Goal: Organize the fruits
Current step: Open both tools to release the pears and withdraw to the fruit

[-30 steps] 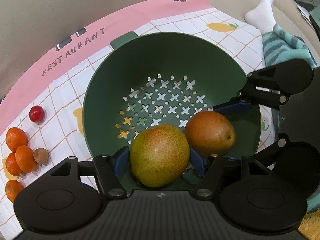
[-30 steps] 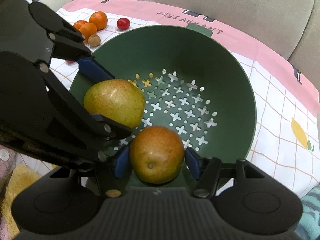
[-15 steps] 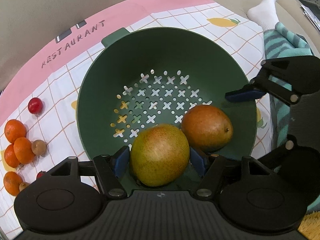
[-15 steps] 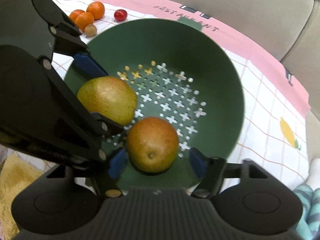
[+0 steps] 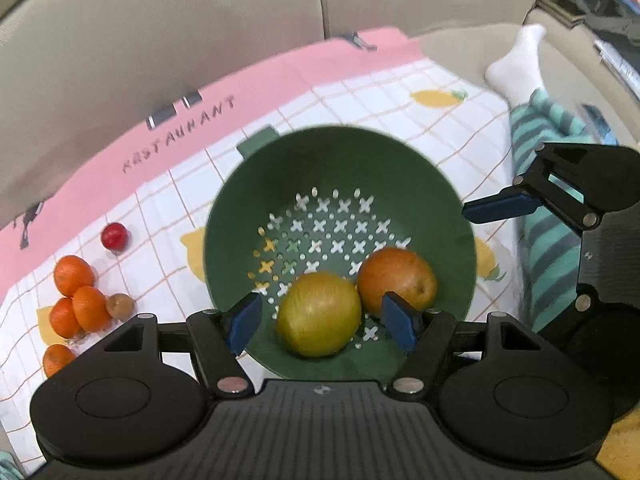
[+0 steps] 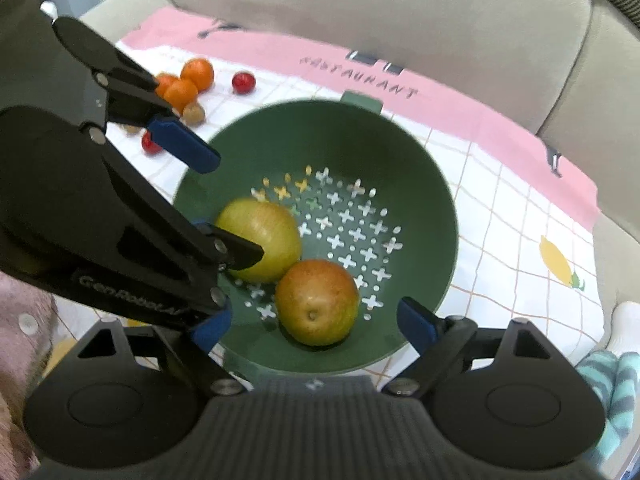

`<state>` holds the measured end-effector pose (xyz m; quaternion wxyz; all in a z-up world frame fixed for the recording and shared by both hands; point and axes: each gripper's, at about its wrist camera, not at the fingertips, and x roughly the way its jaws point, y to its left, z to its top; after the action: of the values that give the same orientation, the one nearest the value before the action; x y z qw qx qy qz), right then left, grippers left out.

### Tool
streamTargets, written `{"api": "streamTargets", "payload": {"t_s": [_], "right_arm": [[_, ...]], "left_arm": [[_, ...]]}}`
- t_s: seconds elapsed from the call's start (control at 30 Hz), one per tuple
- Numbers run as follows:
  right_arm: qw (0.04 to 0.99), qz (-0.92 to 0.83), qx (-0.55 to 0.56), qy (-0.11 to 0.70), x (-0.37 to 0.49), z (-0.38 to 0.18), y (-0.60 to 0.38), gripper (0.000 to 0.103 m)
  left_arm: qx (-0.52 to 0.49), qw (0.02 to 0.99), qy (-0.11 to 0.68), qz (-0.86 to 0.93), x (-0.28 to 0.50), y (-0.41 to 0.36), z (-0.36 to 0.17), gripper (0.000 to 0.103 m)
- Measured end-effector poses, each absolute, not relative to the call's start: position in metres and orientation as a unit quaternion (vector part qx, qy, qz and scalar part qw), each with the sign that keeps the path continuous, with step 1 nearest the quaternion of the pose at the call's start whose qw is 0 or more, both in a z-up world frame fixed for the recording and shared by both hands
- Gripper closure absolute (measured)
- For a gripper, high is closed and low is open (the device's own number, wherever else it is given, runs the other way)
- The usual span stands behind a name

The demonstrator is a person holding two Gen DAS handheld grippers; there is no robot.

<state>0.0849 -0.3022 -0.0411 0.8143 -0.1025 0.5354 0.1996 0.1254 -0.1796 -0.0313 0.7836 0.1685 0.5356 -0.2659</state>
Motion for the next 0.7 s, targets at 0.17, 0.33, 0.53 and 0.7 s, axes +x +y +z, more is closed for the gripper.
{"api": "streamTargets", "payload": {"t_s": [0.17,0.33,0.53,0.7], "right_arm": [[0.843,0.183,-0.088,0.499,0.068,-0.018,-0.298,0.007],[0.867,0.155,-0.030,0.473,0.061,-0.004,-0.297,0.007],[0.891,0.122,-0.013,0.437,0.050,0.002,-0.278,0.007],[0.905,0.109,0.032,0.409,0.043,0.007,-0.258,0.007]], "left_arm": [[0.148,0.813,0.502,-0.255,0.114,-0.165,-0.009,0.023],[0.125,0.844,0.460,-0.244,0.104,-0.142,0.014,0.023],[0.102,0.880,0.409,-0.218,0.091,-0.106,0.036,0.023],[0.078,0.905,0.375,-0.188,0.082,-0.071,0.043,0.023]]}}
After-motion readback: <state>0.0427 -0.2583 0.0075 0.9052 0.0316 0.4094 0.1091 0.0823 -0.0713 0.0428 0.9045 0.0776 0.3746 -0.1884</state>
